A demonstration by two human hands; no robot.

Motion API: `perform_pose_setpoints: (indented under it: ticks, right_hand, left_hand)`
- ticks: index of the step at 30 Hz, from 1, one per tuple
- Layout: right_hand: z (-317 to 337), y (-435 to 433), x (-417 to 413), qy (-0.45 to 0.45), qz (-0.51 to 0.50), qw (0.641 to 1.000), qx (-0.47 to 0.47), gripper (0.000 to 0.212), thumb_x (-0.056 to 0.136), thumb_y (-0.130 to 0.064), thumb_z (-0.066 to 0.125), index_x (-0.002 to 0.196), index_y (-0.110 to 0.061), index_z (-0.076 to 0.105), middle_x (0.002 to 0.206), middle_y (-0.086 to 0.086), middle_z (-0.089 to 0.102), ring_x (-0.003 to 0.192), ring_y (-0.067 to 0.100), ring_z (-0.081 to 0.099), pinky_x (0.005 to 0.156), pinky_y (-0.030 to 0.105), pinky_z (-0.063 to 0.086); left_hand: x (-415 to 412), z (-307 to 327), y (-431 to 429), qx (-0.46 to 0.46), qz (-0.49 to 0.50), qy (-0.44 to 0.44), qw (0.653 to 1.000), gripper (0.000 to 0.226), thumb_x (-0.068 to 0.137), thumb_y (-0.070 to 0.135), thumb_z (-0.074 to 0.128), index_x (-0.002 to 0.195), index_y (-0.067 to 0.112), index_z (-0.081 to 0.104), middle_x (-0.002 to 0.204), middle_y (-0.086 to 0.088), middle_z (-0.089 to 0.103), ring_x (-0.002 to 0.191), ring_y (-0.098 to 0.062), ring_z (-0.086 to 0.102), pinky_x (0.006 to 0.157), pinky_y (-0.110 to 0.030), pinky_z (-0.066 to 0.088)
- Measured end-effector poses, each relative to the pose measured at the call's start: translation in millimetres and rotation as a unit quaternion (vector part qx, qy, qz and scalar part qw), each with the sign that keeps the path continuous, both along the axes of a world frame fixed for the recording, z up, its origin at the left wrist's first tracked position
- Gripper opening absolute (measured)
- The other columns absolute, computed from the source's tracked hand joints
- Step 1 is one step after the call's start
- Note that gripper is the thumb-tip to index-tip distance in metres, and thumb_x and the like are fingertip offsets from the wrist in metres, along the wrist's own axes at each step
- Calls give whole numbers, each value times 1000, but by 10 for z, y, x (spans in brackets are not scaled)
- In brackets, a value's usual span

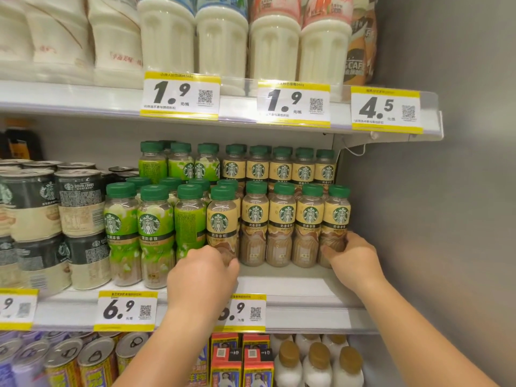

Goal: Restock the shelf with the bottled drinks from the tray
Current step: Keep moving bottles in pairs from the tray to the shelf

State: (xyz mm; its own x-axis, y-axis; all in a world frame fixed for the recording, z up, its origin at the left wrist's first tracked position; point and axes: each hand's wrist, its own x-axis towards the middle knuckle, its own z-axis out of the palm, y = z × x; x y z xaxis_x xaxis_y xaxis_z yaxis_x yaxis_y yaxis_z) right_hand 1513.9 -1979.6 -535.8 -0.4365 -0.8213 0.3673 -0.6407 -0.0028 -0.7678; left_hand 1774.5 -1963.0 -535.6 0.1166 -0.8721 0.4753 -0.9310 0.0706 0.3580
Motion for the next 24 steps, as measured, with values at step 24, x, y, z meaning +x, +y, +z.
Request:
perform_pose_setpoints:
  ticks: [24]
  right_hand:
    - [168, 936, 351, 380, -96, 919, 40, 92, 83, -72, 34, 147, -6, 30, 152, 22, 34, 141, 41, 30, 113, 54, 30]
  left_hand:
    - [875, -241, 726, -107, -185, -226, 950, 79, 83, 65, 37, 133, 4, 41, 128, -23, 49, 115, -41, 48, 92, -54, 45]
